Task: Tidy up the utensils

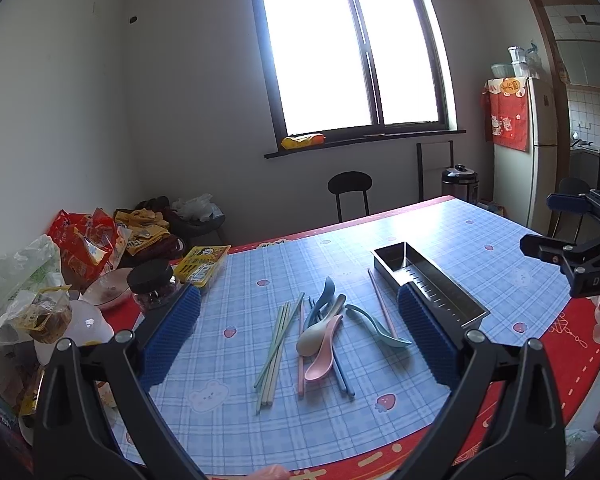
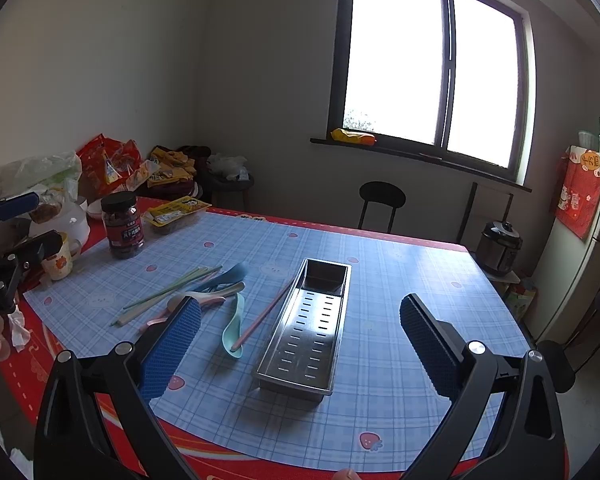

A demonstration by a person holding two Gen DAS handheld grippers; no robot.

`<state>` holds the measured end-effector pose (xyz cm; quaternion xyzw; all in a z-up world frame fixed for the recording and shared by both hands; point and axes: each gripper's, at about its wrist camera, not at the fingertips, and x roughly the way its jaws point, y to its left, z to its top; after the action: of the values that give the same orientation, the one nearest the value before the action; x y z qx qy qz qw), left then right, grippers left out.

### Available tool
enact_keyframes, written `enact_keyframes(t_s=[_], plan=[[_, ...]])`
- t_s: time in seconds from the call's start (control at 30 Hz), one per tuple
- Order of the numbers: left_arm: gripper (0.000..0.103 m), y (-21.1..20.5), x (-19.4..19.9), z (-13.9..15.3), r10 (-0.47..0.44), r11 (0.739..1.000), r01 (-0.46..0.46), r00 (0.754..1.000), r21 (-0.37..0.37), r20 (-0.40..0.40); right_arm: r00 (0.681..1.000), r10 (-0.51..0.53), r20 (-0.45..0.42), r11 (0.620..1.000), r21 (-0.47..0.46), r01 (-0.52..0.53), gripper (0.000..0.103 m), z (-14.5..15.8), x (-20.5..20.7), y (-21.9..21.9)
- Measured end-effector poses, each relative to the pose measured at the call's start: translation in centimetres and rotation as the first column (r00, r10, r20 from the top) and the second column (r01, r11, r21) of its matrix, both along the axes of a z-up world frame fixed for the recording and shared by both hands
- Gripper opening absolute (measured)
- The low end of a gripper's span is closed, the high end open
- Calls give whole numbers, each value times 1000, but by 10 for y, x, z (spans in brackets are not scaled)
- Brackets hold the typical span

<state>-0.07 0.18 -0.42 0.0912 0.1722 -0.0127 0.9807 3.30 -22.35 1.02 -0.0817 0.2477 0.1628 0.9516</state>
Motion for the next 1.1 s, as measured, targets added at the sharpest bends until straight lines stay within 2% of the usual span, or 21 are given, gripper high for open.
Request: enact_keyframes(t_s=[1.1], plan=[[97,5,-5,1,4,1000,-4,1000,-13,-2,1000,2,-8,1000,2,-2,98,-3,0,2]])
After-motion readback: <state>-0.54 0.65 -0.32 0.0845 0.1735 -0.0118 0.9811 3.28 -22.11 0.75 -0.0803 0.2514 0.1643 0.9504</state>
